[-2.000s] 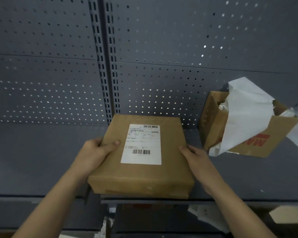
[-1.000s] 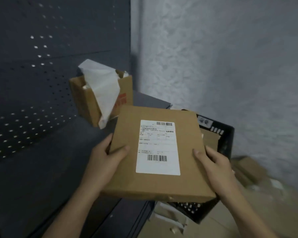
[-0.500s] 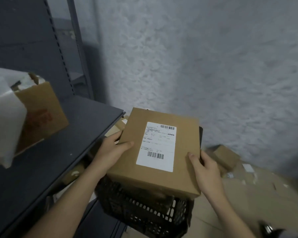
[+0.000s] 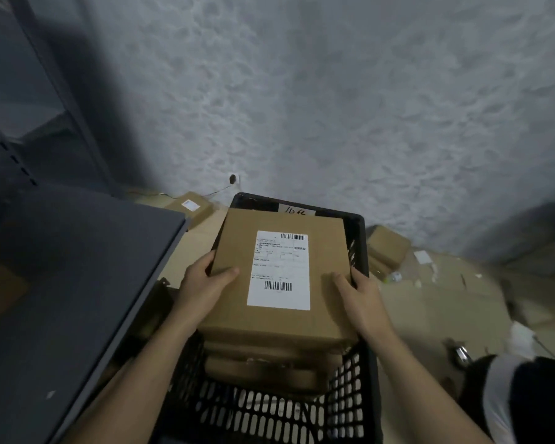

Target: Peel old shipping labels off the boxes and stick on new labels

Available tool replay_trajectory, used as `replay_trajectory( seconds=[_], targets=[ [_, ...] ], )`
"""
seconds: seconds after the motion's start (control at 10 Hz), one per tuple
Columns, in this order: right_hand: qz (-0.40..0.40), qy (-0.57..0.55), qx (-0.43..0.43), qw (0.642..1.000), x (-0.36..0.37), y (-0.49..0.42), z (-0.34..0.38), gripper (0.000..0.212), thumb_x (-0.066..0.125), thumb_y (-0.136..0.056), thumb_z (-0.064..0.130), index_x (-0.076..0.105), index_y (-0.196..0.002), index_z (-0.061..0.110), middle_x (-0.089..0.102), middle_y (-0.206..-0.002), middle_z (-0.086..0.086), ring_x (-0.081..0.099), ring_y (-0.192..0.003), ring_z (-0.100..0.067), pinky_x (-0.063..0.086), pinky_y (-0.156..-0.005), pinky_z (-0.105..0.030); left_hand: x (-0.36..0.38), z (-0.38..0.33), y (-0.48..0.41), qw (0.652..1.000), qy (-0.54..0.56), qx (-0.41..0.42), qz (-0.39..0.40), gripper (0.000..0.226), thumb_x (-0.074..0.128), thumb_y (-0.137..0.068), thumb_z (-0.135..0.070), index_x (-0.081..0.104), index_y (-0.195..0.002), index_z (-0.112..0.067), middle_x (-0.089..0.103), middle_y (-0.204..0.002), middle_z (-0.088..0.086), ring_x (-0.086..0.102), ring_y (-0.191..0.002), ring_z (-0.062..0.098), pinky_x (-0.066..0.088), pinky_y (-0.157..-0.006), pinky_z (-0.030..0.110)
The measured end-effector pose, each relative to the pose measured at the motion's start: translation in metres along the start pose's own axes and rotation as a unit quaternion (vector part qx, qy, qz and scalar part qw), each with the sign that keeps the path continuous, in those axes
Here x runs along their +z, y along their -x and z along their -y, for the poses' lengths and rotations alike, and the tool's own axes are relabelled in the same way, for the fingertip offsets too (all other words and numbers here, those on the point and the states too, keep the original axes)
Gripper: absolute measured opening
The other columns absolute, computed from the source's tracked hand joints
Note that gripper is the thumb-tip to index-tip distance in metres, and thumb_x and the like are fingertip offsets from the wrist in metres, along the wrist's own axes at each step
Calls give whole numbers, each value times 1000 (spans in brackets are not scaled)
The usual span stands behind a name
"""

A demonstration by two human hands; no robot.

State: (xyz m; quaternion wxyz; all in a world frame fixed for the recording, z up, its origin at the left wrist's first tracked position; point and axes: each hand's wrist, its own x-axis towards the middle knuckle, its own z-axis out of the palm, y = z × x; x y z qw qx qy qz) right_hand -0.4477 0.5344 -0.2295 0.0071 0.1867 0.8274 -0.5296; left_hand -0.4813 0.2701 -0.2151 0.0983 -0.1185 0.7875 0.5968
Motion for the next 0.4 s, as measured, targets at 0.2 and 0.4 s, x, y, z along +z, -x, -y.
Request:
replay_trajectory(
  seconds=[0.2,0.4],
  targets=[
    [-7,-7,8,1000,2,6,-5,27,48,-99,40,61,-121,34,68,-99,14,64,-93,-7,46,-71,-24,3,10,-3,1000,2,16,20,48,64,-94,-33,51,-139,-29,67,-119,-8,65,-102,13,56,-81,37],
    [-10,-10,12,1000,-19,19,-5,52,44,-100,50,44,-146,27,52,-136,15,50,-128,-13,42,-102,-30,3,-1,21,993,-91,50,-65,74,62,-92,-41,27,-156,-26,41,-152,-2,43,-137,25,42,-102,42]
  ],
)
